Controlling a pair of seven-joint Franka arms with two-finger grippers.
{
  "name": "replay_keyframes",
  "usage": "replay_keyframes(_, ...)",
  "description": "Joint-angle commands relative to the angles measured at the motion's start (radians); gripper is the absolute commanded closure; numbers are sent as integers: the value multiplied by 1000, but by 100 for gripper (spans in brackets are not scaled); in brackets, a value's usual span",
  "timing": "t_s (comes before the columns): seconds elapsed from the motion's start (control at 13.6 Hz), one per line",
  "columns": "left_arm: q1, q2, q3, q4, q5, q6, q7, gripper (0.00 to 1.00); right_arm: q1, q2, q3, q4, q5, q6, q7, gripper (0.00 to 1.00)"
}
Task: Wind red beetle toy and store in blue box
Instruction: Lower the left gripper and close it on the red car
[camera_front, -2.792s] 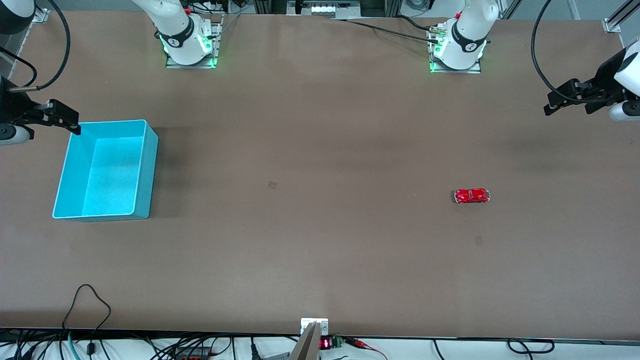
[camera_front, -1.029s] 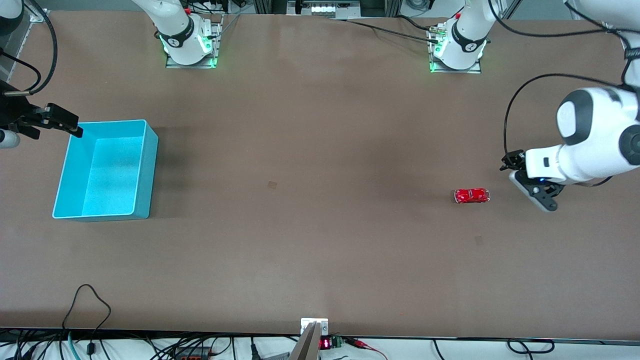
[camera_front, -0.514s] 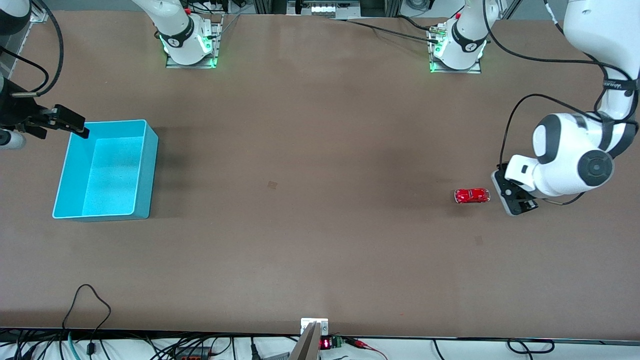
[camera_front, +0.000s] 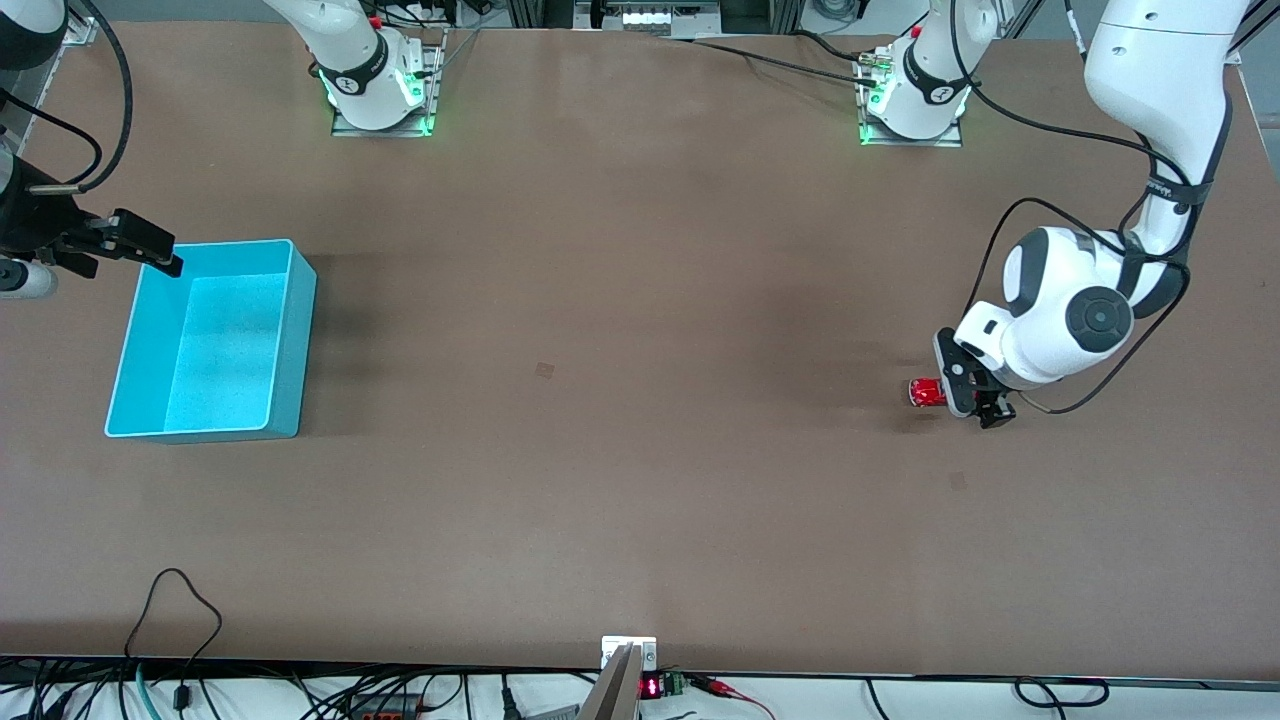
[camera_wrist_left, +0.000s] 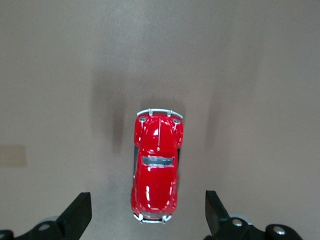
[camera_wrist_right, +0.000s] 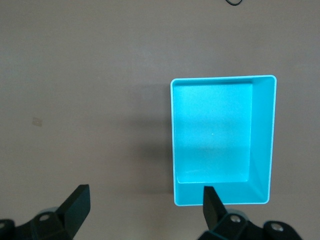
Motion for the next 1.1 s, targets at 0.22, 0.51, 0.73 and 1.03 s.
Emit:
replay_keyframes(0.22,11,-6,-3,-117,23,162,84,0,-9,-3,-5,6,14,-13,13,0)
replay_keyframes(0.51,11,-6,-3,-139,23,193,88,8,-12,-3,-7,6,14,-15,12,0)
replay_keyframes(0.73,15,-4,-3,-134,21,193,86,43,-12,-3,-8,6,14,-15,12,0)
replay_keyframes(1.03,25,-9,-3,-131,23,193,88,54,-12,-3,-8,6,14,-15,10,0)
